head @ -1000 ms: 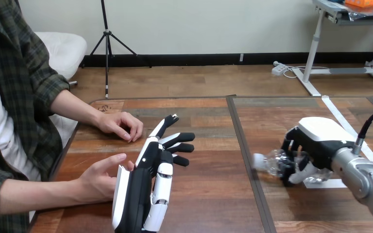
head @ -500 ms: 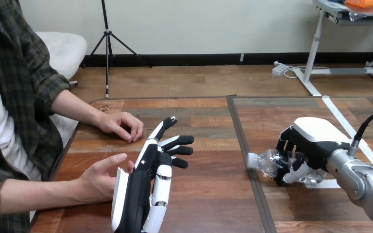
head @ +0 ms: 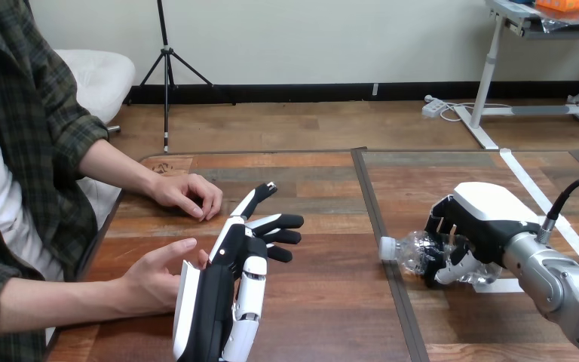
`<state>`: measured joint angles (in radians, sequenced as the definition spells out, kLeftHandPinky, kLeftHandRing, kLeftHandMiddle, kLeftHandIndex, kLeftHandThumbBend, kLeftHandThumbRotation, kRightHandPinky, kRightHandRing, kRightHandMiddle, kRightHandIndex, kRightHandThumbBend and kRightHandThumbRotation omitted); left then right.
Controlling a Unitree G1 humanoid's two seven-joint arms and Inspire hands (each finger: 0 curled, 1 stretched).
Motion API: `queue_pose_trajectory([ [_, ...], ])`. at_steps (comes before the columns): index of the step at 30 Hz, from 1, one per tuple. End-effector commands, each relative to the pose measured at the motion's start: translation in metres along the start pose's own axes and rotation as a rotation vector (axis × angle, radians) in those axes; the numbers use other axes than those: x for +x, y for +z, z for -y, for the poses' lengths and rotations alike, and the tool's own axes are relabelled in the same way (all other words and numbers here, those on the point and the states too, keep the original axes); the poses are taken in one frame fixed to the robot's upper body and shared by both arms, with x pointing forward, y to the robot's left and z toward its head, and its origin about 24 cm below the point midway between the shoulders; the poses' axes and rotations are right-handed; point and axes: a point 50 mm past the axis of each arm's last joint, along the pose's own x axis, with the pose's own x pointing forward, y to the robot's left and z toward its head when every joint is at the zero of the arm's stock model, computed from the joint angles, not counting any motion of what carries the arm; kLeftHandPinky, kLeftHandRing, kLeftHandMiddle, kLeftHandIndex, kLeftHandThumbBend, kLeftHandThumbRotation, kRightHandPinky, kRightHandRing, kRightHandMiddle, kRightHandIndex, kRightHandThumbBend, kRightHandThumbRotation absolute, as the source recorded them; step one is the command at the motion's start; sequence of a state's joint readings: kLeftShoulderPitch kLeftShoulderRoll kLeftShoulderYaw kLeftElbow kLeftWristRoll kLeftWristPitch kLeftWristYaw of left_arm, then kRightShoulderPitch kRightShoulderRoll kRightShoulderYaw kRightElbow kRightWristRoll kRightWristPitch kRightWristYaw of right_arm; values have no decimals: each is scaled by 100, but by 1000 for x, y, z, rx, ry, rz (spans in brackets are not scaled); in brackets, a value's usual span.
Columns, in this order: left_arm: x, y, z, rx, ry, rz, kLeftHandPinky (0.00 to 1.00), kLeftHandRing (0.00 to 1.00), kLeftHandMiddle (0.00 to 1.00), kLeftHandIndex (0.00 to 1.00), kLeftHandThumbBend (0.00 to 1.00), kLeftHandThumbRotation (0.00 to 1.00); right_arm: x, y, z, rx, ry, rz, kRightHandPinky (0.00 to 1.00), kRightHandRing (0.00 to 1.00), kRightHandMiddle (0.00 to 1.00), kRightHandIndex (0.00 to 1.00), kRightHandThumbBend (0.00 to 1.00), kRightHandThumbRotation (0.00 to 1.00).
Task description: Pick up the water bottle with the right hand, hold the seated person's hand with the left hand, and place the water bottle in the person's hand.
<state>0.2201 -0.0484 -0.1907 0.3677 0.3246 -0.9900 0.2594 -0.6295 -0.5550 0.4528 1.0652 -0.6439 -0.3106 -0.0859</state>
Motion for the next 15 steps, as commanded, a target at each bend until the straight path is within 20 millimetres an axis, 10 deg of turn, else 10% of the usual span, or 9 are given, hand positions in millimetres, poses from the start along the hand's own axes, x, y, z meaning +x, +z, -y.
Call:
queue_pose_trajectory([
  [1, 13, 9, 6, -27, 13, 71, 55, 64, 69, 86, 3, 100, 5, 7, 22, 36, -108, 36, 47, 52, 56, 53, 75, 0],
  [15, 13, 8, 5, -26, 17, 76, 55, 63, 67, 85, 1, 100, 4, 8, 20, 70, -145, 47, 46, 51, 55, 52, 76, 0],
])
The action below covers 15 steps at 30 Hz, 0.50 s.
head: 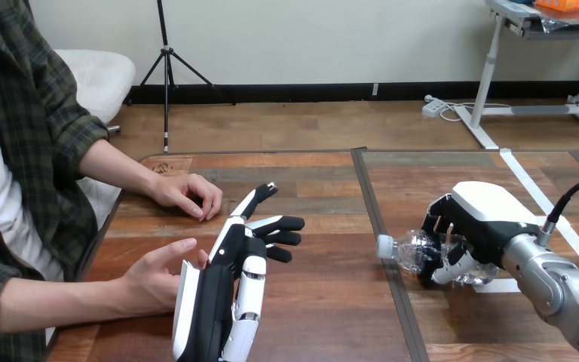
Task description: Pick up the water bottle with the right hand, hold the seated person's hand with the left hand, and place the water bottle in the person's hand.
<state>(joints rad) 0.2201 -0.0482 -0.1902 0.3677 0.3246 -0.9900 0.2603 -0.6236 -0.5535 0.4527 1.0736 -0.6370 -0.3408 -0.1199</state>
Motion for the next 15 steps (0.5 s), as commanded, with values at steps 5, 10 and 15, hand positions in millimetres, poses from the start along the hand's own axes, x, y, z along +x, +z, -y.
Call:
queue_pose_trajectory([
  [5, 14, 8, 5, -27, 16, 78, 55, 63, 67, 85, 1, 100, 5, 7, 22, 73, -147, 40, 45, 50, 54, 52, 76, 0],
  [10, 14, 8, 4, -23, 17, 80, 54, 63, 67, 85, 1, 100, 4, 9, 24, 117, -179, 51, 46, 49, 54, 52, 76, 0],
  [15, 14, 8, 4, -27, 16, 79, 54, 63, 68, 85, 1, 100, 2, 10, 26, 180, -231, 72, 47, 49, 53, 51, 77, 0],
])
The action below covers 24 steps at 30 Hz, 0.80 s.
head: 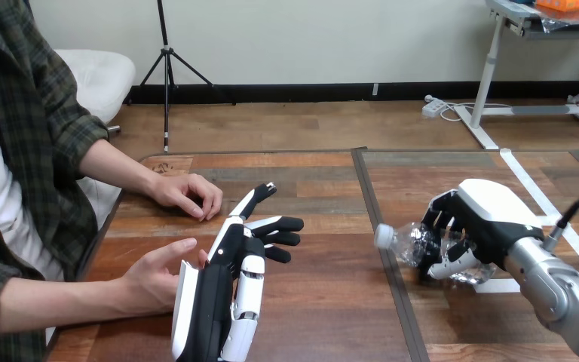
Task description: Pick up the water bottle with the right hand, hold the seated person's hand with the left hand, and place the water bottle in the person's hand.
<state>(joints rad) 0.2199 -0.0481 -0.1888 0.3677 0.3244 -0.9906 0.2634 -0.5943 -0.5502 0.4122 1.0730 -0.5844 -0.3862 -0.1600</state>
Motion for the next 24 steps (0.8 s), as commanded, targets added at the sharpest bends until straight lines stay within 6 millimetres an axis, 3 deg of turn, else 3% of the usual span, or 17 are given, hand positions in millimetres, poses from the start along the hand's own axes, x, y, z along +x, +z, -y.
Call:
queue_pose_trajectory([
  [1, 14, 8, 4, -29, 11, 79, 54, 64, 68, 85, 1, 100, 7, 15, 27, 105, -179, 70, 47, 49, 53, 50, 77, 0],
  [12, 15, 8, 3, -28, 12, 78, 54, 64, 69, 85, 3, 100, -1, 19, 31, 344, -345, 116, 48, 47, 50, 49, 79, 0],
  [24, 16, 7, 2, -21, 2, 76, 54, 64, 68, 85, 3, 100, -14, 25, 30, 538, -476, 165, 46, 45, 49, 49, 74, 0],
])
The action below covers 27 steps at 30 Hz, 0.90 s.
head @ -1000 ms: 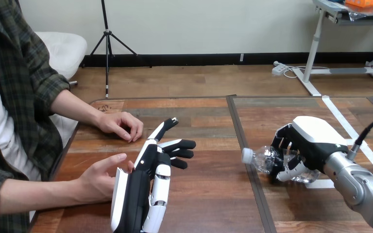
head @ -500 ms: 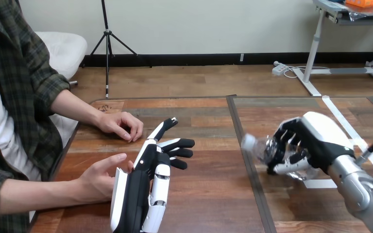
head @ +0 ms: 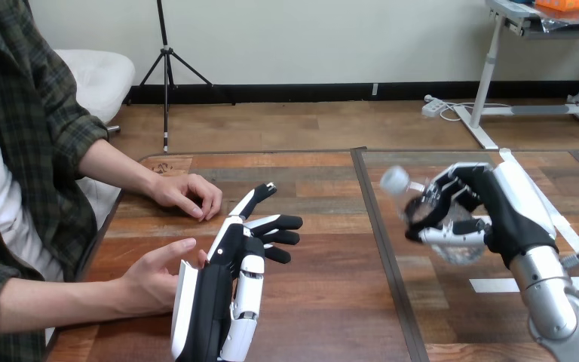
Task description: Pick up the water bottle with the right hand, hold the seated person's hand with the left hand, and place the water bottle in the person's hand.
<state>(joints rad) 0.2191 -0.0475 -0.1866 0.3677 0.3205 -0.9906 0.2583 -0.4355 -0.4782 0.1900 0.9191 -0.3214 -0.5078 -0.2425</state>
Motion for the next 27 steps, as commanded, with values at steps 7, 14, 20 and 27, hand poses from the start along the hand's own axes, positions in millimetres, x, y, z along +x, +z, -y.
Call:
queue_pose_trajectory([
  [7, 17, 7, 2, -19, 0, 80, 54, 64, 68, 85, 4, 100, 6, 34, 13, 163, -193, 158, 45, 44, 49, 50, 73, 0],
  [14, 17, 7, 2, -17, -1, 79, 54, 64, 68, 85, 4, 100, 3, 37, 9, 210, -207, 171, 44, 44, 48, 50, 72, 0],
  [20, 18, 7, 2, -23, -2, 82, 54, 64, 68, 85, 4, 100, 1, 42, 6, 277, -212, 180, 44, 44, 48, 50, 71, 0],
  [27, 18, 7, 2, -14, -1, 79, 54, 64, 69, 85, 4, 100, -2, 48, 1, 335, -210, 214, 43, 44, 48, 50, 70, 0],
])
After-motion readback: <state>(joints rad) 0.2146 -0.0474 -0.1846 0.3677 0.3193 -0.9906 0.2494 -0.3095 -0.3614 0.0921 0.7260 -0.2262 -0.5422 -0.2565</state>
